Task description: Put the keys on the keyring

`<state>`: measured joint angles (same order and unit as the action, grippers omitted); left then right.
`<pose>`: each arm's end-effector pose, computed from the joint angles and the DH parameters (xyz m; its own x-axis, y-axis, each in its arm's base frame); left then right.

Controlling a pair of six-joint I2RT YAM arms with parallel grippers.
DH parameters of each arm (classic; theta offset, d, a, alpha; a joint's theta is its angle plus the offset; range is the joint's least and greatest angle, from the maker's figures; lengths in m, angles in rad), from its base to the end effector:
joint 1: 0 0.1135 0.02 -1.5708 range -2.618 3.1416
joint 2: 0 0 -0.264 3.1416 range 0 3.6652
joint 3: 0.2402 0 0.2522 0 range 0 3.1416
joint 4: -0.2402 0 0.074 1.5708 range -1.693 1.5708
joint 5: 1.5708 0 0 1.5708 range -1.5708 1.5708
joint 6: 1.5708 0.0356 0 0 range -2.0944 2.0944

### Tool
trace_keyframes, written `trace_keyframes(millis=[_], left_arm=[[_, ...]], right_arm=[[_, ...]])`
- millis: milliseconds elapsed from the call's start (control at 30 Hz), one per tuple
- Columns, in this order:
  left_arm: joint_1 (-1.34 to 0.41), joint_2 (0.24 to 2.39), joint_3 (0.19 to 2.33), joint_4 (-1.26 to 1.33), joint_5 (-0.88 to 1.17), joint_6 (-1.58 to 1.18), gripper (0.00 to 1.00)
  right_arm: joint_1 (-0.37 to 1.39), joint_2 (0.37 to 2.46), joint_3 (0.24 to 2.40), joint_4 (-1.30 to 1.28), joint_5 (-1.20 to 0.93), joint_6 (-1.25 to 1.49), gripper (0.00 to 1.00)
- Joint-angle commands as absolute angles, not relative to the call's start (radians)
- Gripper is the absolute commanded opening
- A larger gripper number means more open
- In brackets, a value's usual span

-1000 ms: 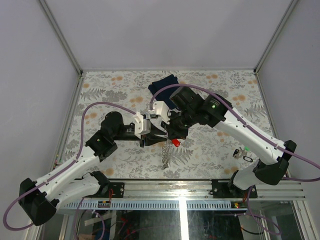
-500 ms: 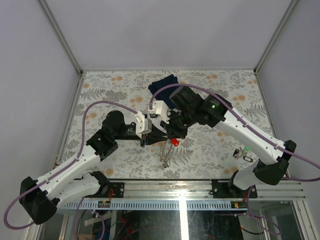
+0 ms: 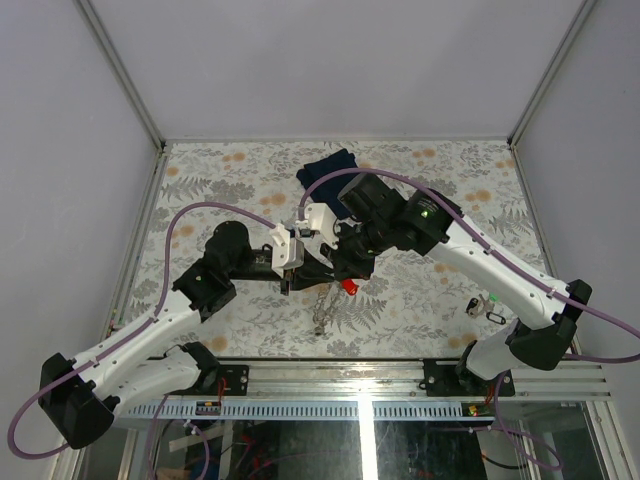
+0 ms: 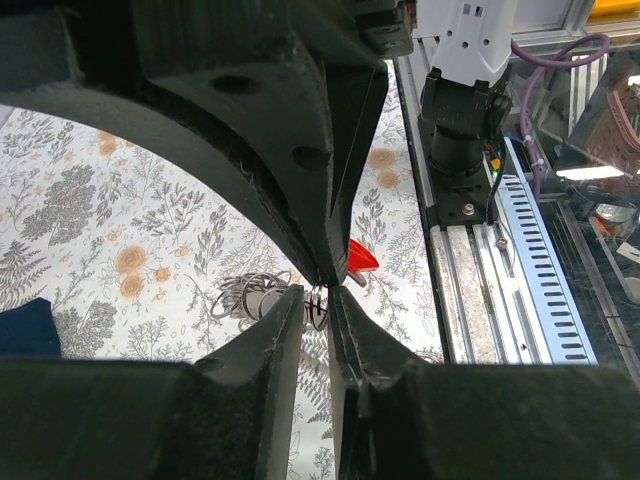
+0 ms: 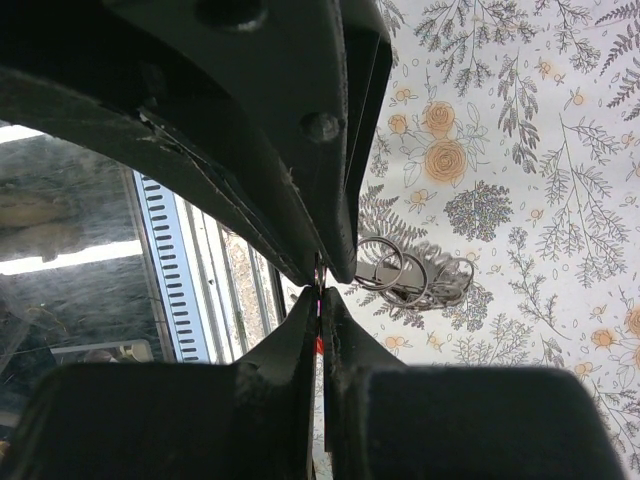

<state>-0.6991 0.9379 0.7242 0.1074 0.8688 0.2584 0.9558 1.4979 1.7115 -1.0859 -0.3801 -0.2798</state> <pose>0.1451 -0.1575 0.3228 0.1762 0.0675 -0.9820 0.9844 -0.0120 0.1758 0.1602 0.2496 0.4054 -0.1772 -0.6953 -0.6965 -0.9833 0.1549 0.0955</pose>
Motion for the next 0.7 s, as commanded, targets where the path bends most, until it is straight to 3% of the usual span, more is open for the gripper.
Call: trace_keyframes(millis=[0, 333, 667], left_arm=[[-0.695, 0.932, 0.761, 0.117, 0.888, 0.268, 0.18], [-0.695, 0.927, 0.764, 0.117, 0.889, 0.267, 0.17], [-0.695, 0.941, 0.761, 0.111, 0.899, 0.267, 0.05]], right_arm=[[0.965, 1.453, 1.718, -1.041, -0.399, -0.266, 0.00], [0.965, 1.453, 1.709, -1.041, -0.397, -0.265, 0.00], [0.966, 1.438, 1.699, -1.020, -0.402, -0.260, 0.00]])
